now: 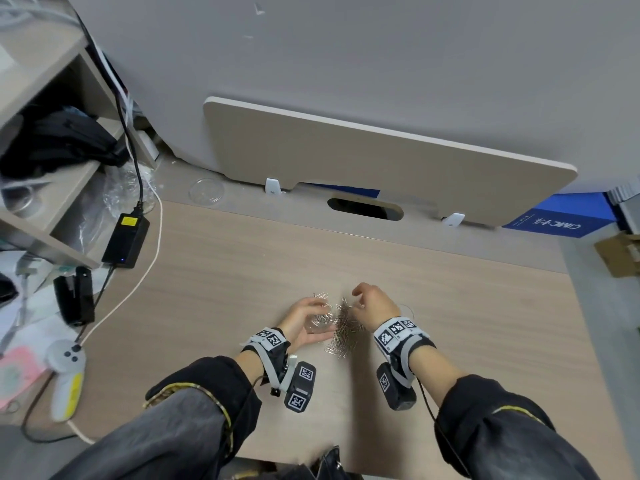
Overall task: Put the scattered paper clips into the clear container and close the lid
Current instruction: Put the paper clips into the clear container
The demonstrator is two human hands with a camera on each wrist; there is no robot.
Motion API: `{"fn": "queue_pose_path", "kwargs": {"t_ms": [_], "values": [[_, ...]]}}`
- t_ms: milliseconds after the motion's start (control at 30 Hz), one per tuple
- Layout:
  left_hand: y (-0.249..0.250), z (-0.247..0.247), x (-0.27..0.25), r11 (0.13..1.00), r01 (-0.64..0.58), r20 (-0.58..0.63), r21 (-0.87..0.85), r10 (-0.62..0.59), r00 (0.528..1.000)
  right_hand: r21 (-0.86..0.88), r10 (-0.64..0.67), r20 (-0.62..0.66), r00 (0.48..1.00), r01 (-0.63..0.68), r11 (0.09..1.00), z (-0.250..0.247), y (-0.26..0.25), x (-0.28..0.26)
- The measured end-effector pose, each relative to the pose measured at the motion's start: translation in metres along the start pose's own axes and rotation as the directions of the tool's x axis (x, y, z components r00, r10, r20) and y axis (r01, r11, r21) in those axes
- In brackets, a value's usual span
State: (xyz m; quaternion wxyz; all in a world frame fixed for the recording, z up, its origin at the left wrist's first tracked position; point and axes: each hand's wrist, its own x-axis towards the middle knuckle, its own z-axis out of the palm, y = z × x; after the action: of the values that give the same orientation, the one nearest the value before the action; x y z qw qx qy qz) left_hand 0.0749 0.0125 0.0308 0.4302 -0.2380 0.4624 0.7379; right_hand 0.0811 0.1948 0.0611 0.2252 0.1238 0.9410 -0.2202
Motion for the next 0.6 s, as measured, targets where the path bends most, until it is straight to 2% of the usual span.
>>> {"fn": "queue_pose_path", "kwargs": {"t_ms": [100,300,467,600], "values": [[0.002,-0.01,0.0,0.999,-0.022,0.017,0.045,0.022,1.0,-0.156,0.001,0.106,0.994,0.015,0.988,0.022,0.006,-0.007],[0.004,-0.019,-0.008,0.993,-0.053,-0.014,0.108,0.054,0.998,-0.254,-0.017,0.077,0.997,0.036,0.966,0.057,0.004,-0.012],[-0.003,-0.027,-0.008,0.978,-0.06,-0.051,0.199,0.072,0.996,-0.159,-0.046,0.025,0.999,0.05,0.986,0.063,0.004,-0.004],[-0.004,-0.023,-0.011,0.932,-0.069,-0.06,0.355,0.096,0.994,-0.084,-0.064,0.017,0.998,0.065,0.994,0.061,0.008,0.001]]}}
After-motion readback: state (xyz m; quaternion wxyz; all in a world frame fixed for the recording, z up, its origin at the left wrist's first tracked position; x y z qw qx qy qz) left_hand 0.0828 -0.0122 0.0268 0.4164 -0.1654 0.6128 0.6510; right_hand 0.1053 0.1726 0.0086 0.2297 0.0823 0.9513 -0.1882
